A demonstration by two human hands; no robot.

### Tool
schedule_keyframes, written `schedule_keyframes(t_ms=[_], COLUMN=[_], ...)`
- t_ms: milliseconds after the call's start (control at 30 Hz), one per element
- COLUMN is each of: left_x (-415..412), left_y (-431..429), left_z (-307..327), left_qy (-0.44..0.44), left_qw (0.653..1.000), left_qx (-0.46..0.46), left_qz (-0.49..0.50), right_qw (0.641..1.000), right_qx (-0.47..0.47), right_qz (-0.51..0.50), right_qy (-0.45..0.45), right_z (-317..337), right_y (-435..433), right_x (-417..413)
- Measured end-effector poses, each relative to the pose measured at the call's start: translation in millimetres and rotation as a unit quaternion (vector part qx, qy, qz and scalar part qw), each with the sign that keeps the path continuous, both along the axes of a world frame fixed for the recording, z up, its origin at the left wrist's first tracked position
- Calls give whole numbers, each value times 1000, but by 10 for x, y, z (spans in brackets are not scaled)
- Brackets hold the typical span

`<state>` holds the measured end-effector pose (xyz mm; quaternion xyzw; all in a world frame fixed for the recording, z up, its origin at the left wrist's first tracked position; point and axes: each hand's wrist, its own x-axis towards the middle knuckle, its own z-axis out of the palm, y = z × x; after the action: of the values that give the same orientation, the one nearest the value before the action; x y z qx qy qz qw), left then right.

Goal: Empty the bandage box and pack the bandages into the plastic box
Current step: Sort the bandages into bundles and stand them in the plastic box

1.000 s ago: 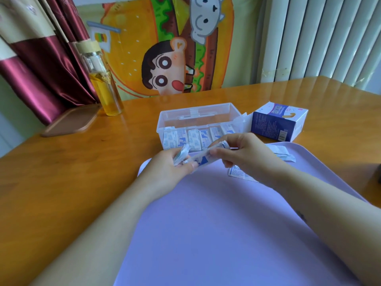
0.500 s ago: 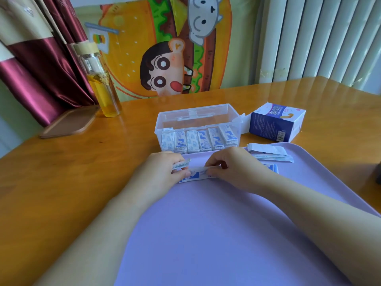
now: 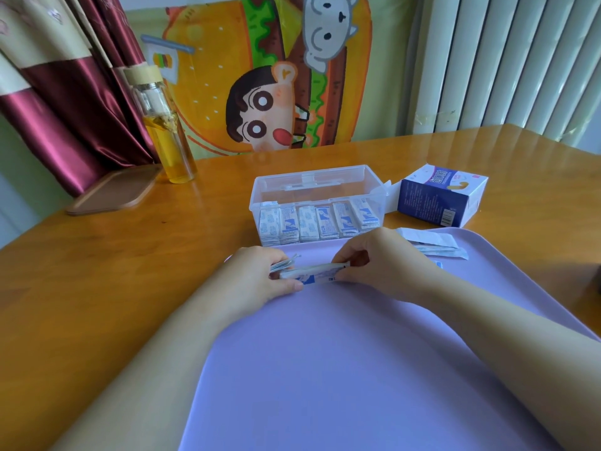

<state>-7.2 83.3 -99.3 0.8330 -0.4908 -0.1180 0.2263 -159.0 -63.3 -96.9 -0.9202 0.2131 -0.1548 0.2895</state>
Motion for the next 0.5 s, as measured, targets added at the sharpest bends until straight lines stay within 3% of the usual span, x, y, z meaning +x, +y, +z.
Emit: schedule_keyframes(t_ms=[133,333,400,500], left_x=[-50,-194,-228,-166], left_y=[-7,-100,-193,-420], left_z=[42,326,479,763], left_qy=[7,95,84,43], left_qw=[999,973,971,983], left_qx=[-43,-209,-223,-181], left_qz=[3,30,21,-10], right_qw=[998,935,931,954], right_qx=[41,278,271,176], right_qz=[-3,21,20,-22], right_qy=[-51,-218,-243,-243], right_z=[43,409,589,867], right_y=[9,-41,-123,-351], right_x=[-2,46,124,316])
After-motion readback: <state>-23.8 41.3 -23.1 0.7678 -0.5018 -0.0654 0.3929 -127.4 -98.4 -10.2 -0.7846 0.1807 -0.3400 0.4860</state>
